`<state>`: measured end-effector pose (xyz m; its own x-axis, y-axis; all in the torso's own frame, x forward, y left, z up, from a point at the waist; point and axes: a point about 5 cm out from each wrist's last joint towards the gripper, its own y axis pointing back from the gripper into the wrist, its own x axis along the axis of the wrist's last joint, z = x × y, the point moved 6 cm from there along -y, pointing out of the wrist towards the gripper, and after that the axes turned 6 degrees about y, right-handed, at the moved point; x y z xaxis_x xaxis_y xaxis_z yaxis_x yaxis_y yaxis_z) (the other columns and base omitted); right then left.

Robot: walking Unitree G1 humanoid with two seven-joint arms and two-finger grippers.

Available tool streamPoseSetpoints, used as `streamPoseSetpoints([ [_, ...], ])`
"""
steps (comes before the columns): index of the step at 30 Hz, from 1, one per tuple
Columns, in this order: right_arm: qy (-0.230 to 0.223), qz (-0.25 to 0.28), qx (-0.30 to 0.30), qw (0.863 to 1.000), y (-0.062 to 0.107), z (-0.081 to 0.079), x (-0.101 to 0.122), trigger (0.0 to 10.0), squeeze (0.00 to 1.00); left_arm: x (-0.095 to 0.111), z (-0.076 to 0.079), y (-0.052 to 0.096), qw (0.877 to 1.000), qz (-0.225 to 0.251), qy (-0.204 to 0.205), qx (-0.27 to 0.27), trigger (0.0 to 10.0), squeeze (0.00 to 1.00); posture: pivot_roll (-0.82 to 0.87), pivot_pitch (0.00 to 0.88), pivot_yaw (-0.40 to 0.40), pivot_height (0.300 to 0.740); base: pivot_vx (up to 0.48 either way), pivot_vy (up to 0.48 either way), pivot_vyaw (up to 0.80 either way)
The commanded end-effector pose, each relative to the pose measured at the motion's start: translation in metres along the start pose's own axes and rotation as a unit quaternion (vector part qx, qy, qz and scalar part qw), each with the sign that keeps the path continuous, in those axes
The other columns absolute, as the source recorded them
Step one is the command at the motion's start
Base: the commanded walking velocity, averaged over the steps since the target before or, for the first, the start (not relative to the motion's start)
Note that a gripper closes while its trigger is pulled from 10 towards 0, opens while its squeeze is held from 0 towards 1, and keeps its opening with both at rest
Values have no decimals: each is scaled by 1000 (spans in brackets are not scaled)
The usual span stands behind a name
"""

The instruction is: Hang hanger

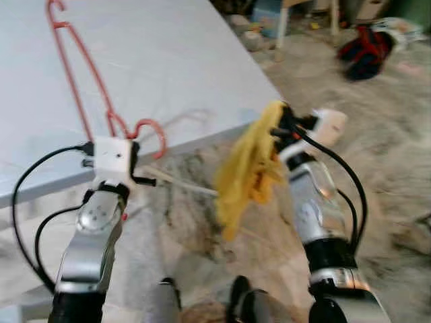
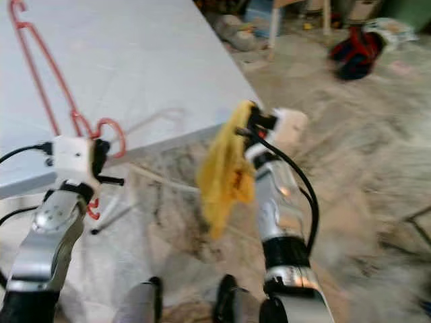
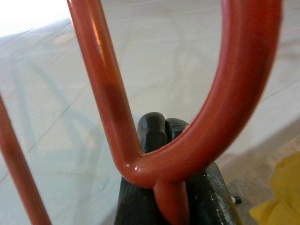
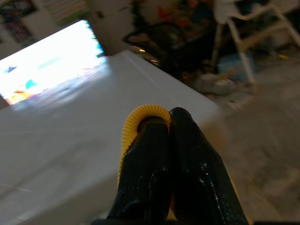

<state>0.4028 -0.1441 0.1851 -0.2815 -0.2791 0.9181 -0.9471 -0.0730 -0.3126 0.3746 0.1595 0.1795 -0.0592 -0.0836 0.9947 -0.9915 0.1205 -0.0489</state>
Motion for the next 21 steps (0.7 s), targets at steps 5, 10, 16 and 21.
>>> streamPoseSetpoints([
  [5,22,26,-41,999,15,20,10,10000,0,-1,16,-10,999,-6,-15,-34,10000,0,207,238,95,740,0,0,0],
  [10,28,11,-42,999,23,17,5,10000,0,-11,14,-10,1000,-18,-12,-21,10000,0,189,236,61,740,0,0,0],
  [16,34,3,-25,999,21,10,4,10000,0,-20,15,-6,1000,-26,-1,-16,10000,0,187,239,25,740,0,0,0],
  [21,43,-5,-3,999,15,2,3,10000,0,-31,14,1,999,-34,24,2,10000,0,190,235,-6,740,0,0,600],
])
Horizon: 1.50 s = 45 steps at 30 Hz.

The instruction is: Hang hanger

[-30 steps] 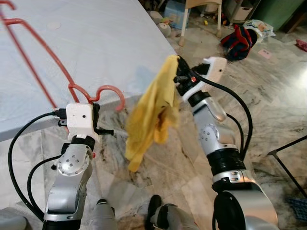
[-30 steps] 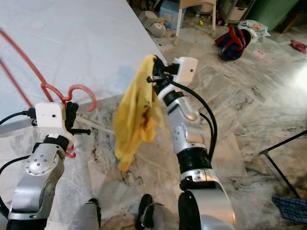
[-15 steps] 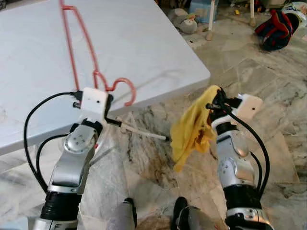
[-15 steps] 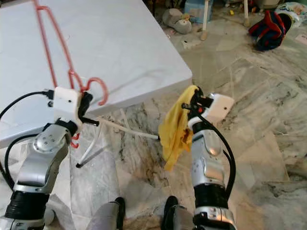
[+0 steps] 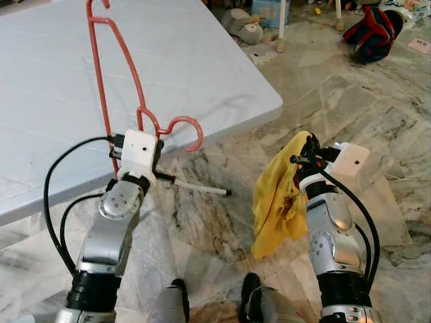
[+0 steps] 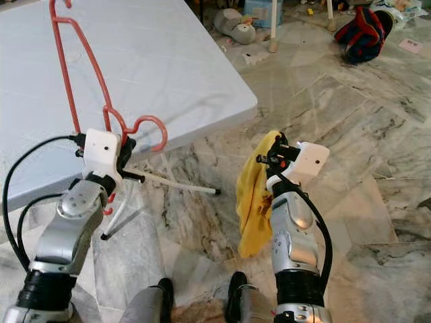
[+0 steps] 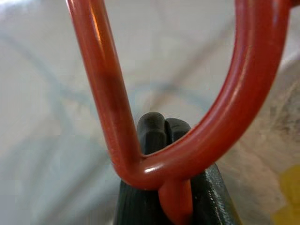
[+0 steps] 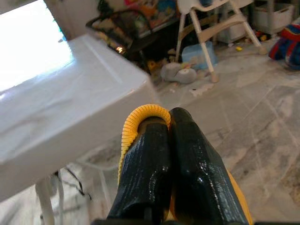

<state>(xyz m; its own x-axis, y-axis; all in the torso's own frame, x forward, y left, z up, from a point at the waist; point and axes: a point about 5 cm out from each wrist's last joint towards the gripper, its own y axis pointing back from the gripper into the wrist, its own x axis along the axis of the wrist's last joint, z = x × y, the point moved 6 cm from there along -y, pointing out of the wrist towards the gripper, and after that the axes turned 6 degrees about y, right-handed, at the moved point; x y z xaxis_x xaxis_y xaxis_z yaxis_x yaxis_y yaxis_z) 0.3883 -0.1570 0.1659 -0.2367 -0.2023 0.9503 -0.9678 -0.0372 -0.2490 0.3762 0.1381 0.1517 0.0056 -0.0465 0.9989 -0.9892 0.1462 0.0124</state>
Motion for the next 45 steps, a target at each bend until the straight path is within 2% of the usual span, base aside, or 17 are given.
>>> streamPoseSetpoints([
  [1,5,22,23,999,-4,-13,14,10000,0,-7,-10,4,1000,-8,8,20,10000,0,190,235,-11,740,0,0,800],
  [4,-1,19,30,999,-6,-17,13,10000,0,-14,-10,7,999,-20,38,26,10000,0,193,232,-29,740,0,0,765],
  [8,-3,17,35,999,-7,-19,13,10000,0,-12,-7,8,1000,-13,23,15,10000,0,196,230,-37,740,0,0,0],
  [21,-1,10,41,999,-9,-19,12,10000,0,-10,-9,7,999,-7,43,33,10000,0,196,220,-51,740,0,0,0],
  [39,4,7,40,999,-8,-16,11,10000,0,-12,-3,6,998,-10,50,28,10000,0,186,215,-57,740,-336,0,0],
  [45,4,6,40,999,-7,-16,10,10000,0,-11,-4,6,998,-8,59,29,10000,0,181,220,-55,740,0,0,0],
])
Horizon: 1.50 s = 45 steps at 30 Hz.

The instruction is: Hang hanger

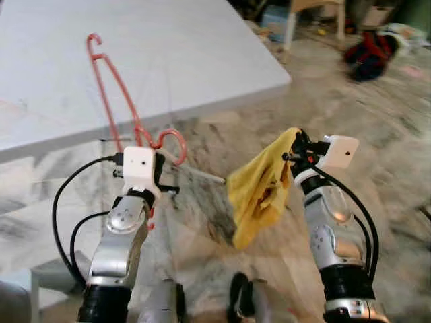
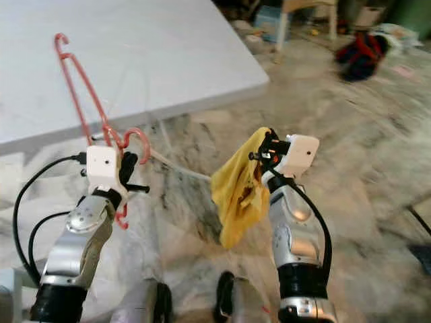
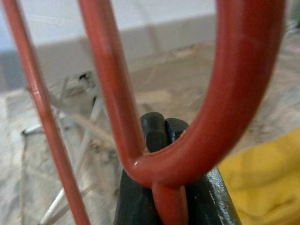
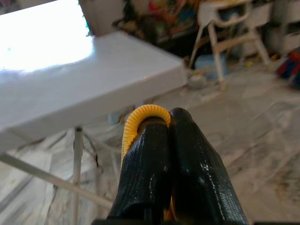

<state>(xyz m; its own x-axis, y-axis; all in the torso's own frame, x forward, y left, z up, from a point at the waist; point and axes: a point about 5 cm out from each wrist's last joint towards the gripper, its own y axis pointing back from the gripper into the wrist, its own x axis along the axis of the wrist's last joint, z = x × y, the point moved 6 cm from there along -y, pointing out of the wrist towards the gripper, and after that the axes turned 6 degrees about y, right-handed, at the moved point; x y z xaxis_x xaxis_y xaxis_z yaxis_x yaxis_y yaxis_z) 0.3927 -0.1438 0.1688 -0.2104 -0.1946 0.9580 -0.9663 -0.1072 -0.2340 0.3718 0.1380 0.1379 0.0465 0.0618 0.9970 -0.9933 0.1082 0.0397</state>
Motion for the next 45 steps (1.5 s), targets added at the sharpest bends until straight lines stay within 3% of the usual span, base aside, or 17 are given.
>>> streamPoseSetpoints([
  [1,2,19,6,1000,-2,-3,11,10000,0,3,-5,2,1000,6,7,9,10000,0,180,220,-55,740,0,0,0],
  [13,3,15,6,1000,1,-2,9,10000,0,-5,-2,3,999,-10,32,5,10000,0,174,224,-63,740,0,0,0],
  [31,-14,10,7,1000,0,-8,6,10000,0,-14,0,9,1000,-18,13,-20,10000,0,187,227,-61,740,0,0,0],
  [35,-44,16,-32,998,4,2,5,10000,0,-16,-6,9,999,-27,-13,-30,10000,0,185,224,-27,740,0,0,0],
  [38,-42,14,-48,998,8,6,2,10000,0,-16,-5,8,999,-31,-19,-39,10000,0,179,222,-9,740,0,0,0],
  [45,-29,15,-106,994,29,32,-3,10000,0,-24,23,-6,994,-43,-30,-91,10000,0,107,215,56,740,0,0,0],
])
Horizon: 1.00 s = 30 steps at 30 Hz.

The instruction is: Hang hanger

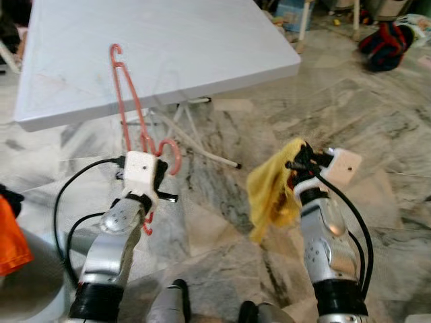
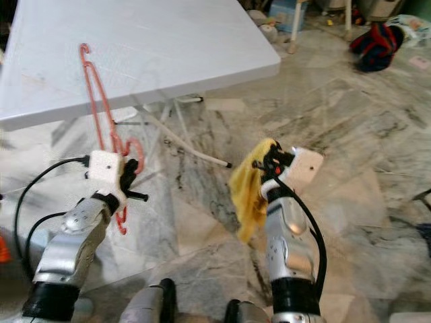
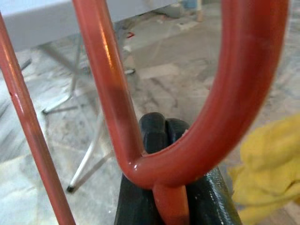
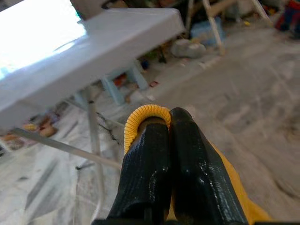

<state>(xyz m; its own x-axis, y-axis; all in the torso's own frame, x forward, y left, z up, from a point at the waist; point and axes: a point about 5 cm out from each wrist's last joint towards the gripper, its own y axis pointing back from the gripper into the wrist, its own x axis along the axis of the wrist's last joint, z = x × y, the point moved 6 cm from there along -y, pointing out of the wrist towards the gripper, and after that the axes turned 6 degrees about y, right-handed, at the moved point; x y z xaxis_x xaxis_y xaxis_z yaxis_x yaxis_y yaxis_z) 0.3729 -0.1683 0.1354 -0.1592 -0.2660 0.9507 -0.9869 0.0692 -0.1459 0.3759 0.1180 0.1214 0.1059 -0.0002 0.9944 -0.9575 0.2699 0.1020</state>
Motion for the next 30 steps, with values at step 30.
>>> streamPoseSetpoints([
  [30,39,13,1,999,9,7,19,10000,0,-42,-4,7,999,-22,30,14,10000,0,58,223,-22,740,0,0,0],
])
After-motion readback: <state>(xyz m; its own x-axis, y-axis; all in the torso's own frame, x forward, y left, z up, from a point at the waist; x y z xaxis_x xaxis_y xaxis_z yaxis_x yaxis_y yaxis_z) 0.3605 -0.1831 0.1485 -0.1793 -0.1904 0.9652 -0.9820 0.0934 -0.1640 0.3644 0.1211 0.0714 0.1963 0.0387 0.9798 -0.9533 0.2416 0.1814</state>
